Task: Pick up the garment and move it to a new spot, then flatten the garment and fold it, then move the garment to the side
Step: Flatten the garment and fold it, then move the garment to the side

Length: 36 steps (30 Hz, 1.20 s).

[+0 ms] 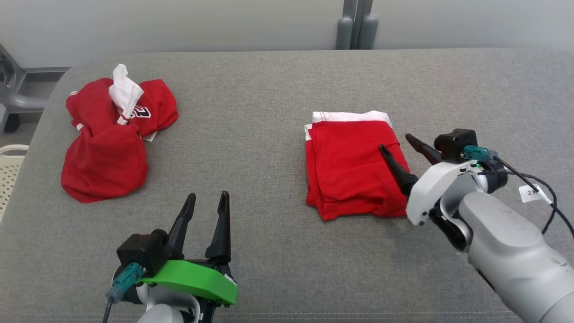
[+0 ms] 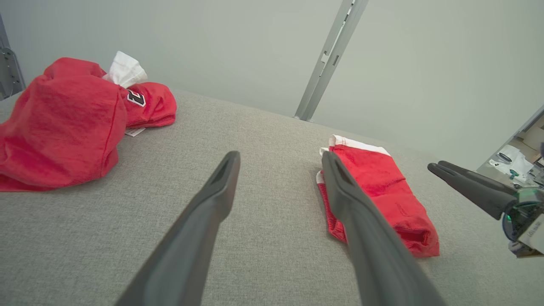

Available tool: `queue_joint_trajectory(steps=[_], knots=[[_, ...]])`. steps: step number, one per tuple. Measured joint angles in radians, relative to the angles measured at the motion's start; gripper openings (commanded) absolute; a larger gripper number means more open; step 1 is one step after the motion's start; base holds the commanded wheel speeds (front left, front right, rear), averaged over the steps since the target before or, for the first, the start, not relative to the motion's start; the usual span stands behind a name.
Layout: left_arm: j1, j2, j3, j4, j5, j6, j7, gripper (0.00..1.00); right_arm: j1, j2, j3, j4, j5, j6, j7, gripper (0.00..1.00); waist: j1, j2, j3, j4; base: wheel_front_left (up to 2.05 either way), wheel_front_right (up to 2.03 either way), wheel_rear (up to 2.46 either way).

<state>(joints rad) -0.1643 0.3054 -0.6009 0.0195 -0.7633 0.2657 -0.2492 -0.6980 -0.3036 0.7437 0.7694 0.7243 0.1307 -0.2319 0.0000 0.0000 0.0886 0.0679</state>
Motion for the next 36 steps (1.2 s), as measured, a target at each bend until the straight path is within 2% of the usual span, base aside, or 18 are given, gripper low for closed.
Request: queue_joint_trajectory(steps=[6,17,25,32,33,34,35,36], knots=[[0.001,-0.004,0.003,0.004,0.000,-0.002,-0.005,1.00,-0.009,-0.048,-0.027,0.044,-0.028,0.000,0.110,1.00,-0.0001,0.0000,-0.004,0.022,0.00,0.00,0.00],[0.003,-0.008,0.006,0.012,0.018,-0.006,-0.008,1.00,-0.046,-0.093,-0.093,0.081,0.108,0.000,0.332,1.00,0.0000,0.0000,0.015,0.093,0.00,0.00,0.00],[-0.001,-0.014,0.006,0.019,0.035,-0.010,-0.009,1.00,-0.051,-0.099,-0.143,0.168,0.176,0.000,0.407,1.00,0.0000,0.0000,0.048,0.158,0.00,0.00,0.00],[-0.007,-0.008,0.013,0.023,0.067,-0.004,-0.011,1.00,-0.046,-0.079,-0.183,0.233,0.244,0.000,0.452,1.00,0.0000,0.0000,0.072,0.209,0.00,0.00,0.00],[-0.008,-0.008,0.014,0.023,0.072,-0.002,-0.011,1.00,-0.046,-0.077,-0.185,0.239,0.245,0.000,0.452,0.86,0.0000,0.0000,0.075,0.213,0.00,0.00,0.00],[-0.009,-0.007,0.014,0.024,0.077,-0.001,-0.011,1.00,-0.049,-0.075,-0.186,0.246,0.246,0.000,0.451,0.46,0.0000,0.0000,0.078,0.216,0.00,0.00,0.00],[-0.010,-0.005,0.016,0.024,0.080,-0.001,-0.012,1.00,-0.052,-0.073,-0.185,0.250,0.246,0.000,0.446,0.35,0.0000,0.0000,0.081,0.219,0.00,0.00,0.00],[-0.010,-0.004,0.019,0.023,0.082,0.001,-0.012,1.00,-0.063,-0.069,-0.182,0.258,0.239,0.000,0.426,0.08,0.0000,0.0000,0.085,0.220,0.00,0.00,0.00]])
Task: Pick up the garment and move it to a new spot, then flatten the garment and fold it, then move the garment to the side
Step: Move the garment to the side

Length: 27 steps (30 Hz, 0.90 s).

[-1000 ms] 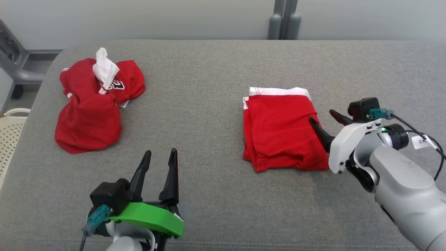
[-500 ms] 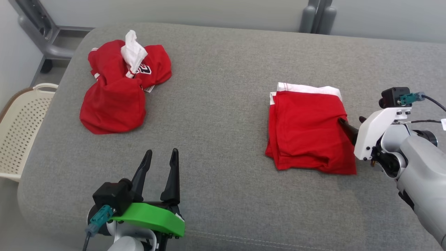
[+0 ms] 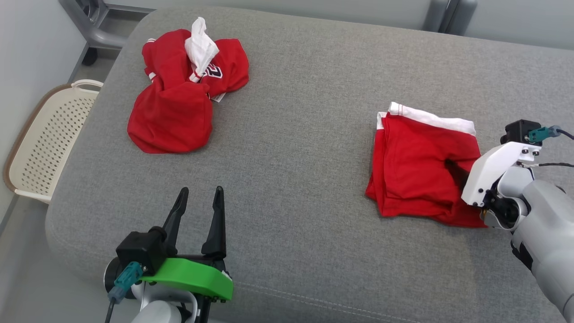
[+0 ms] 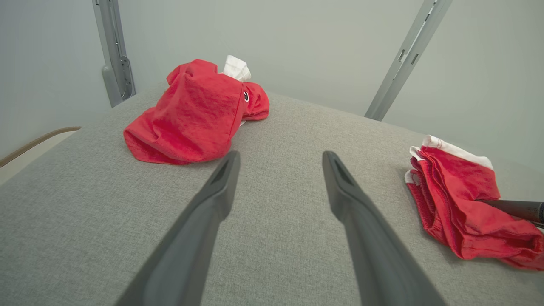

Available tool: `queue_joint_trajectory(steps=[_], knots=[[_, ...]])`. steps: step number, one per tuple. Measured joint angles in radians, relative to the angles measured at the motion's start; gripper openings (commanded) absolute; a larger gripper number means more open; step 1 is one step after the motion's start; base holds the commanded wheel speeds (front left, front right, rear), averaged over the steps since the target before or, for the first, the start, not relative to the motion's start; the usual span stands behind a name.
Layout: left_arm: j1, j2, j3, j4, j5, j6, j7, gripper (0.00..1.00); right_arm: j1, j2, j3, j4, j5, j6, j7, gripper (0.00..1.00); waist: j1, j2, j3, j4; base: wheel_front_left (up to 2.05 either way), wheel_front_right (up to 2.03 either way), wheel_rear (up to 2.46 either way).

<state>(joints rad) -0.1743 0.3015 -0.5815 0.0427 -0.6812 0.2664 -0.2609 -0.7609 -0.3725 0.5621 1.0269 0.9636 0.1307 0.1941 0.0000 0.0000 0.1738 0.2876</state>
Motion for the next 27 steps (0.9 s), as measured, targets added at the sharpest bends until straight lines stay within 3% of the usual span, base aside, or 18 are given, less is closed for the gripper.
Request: queue_joint_trajectory(steps=[1,13,27], knots=[[0.000,0.000,0.002,-0.001,0.001,0.002,0.000,1.00,-0.004,0.003,0.002,0.002,-0.003,0.000,-0.009,0.00,0.0000,0.0000,0.001,-0.001,0.00,0.00,0.00],[-0.006,0.015,0.011,-0.013,0.015,0.006,0.000,1.00,-0.079,0.006,0.042,-0.002,-0.044,0.000,-0.078,0.00,0.0000,0.0000,0.011,-0.082,0.00,0.00,0.00],[-0.088,0.023,-0.016,-0.036,0.053,-0.005,0.027,1.00,-0.209,-0.023,0.078,-0.032,-0.066,0.000,-0.091,0.00,0.0000,0.0000,0.050,-0.318,0.00,0.00,0.00]])
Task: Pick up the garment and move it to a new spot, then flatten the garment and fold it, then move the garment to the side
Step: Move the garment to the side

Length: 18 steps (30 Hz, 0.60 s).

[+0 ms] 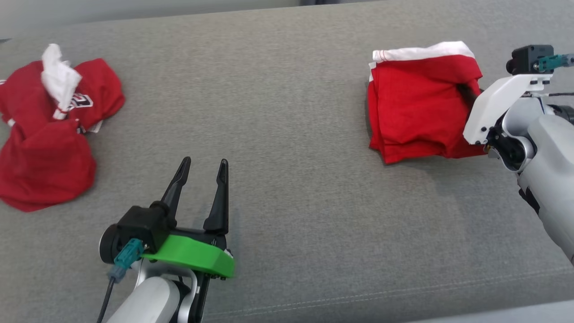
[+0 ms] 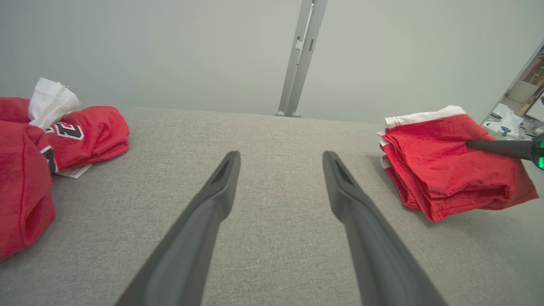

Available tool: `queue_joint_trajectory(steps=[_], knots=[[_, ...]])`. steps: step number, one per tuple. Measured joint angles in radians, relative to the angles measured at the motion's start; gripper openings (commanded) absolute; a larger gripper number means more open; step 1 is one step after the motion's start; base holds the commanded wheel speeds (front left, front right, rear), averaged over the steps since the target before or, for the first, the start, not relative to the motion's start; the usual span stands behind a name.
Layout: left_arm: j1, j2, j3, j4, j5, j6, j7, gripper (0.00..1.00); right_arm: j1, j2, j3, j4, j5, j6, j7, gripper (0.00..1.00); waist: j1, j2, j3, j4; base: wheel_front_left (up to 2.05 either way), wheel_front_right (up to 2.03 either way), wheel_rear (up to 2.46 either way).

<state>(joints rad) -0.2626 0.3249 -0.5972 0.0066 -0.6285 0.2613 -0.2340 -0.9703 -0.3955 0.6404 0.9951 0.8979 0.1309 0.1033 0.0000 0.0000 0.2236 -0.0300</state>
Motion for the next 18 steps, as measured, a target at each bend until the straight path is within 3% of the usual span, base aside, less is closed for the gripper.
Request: queue_joint_trajectory(steps=[11,18], knots=[[-0.098,0.011,-0.021,-0.010,0.038,-0.010,0.040,1.00,-0.064,0.008,0.005,0.000,-0.001,0.000,-0.048,0.00,0.0000,0.0000,0.082,-0.196,0.00,0.00,0.00],[-0.133,0.020,-0.026,-0.026,0.053,-0.010,0.058,1.00,-0.107,0.012,0.013,0.025,-0.008,0.000,-0.088,0.00,0.0000,0.0000,0.157,-0.257,0.00,0.00,0.00]])
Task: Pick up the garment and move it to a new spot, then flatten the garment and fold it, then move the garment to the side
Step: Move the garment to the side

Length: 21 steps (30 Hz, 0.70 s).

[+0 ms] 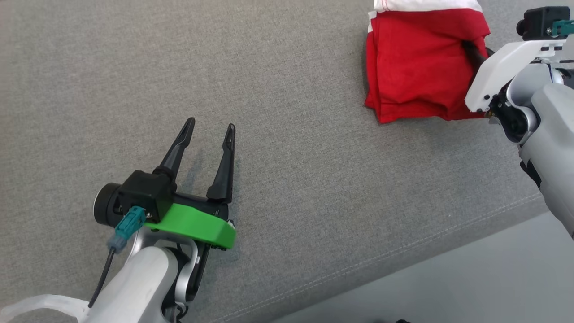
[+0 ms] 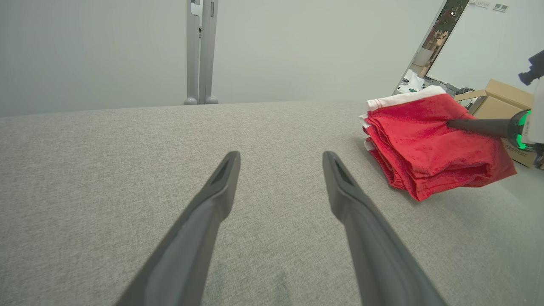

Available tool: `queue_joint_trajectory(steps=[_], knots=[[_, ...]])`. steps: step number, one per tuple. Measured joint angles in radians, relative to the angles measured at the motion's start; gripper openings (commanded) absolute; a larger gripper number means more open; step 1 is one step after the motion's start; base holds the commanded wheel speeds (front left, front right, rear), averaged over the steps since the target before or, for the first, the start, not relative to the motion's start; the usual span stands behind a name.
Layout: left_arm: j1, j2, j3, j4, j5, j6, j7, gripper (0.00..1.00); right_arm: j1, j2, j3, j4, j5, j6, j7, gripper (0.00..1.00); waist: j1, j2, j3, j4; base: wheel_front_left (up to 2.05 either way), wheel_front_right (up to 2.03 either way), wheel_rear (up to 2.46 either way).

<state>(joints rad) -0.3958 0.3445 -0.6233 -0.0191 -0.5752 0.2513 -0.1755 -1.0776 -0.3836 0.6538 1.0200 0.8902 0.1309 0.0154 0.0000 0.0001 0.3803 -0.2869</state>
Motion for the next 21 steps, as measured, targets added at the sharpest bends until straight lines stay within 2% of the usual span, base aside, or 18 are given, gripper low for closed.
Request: queue_joint_trajectory(steps=[5,9,21], knots=[[-0.019,0.014,0.001,-0.012,0.011,0.004,0.012,1.00,-0.047,-0.001,0.003,0.035,-0.027,0.000,-0.032,0.00,0.0001,0.0000,0.044,-0.005,0.00,0.00,0.00],[-0.042,0.028,0.001,-0.052,0.030,0.014,0.025,1.00,-0.121,-0.026,0.009,0.096,-0.071,0.000,-0.072,0.00,0.0001,0.0000,0.089,0.016,0.00,0.00,0.00],[-0.076,0.053,-0.027,-0.163,0.073,0.030,0.071,1.00,-0.277,-0.183,0.025,0.257,-0.239,0.000,-0.154,0.00,0.0001,0.0000,0.167,0.123,0.00,0.00,0.00]])
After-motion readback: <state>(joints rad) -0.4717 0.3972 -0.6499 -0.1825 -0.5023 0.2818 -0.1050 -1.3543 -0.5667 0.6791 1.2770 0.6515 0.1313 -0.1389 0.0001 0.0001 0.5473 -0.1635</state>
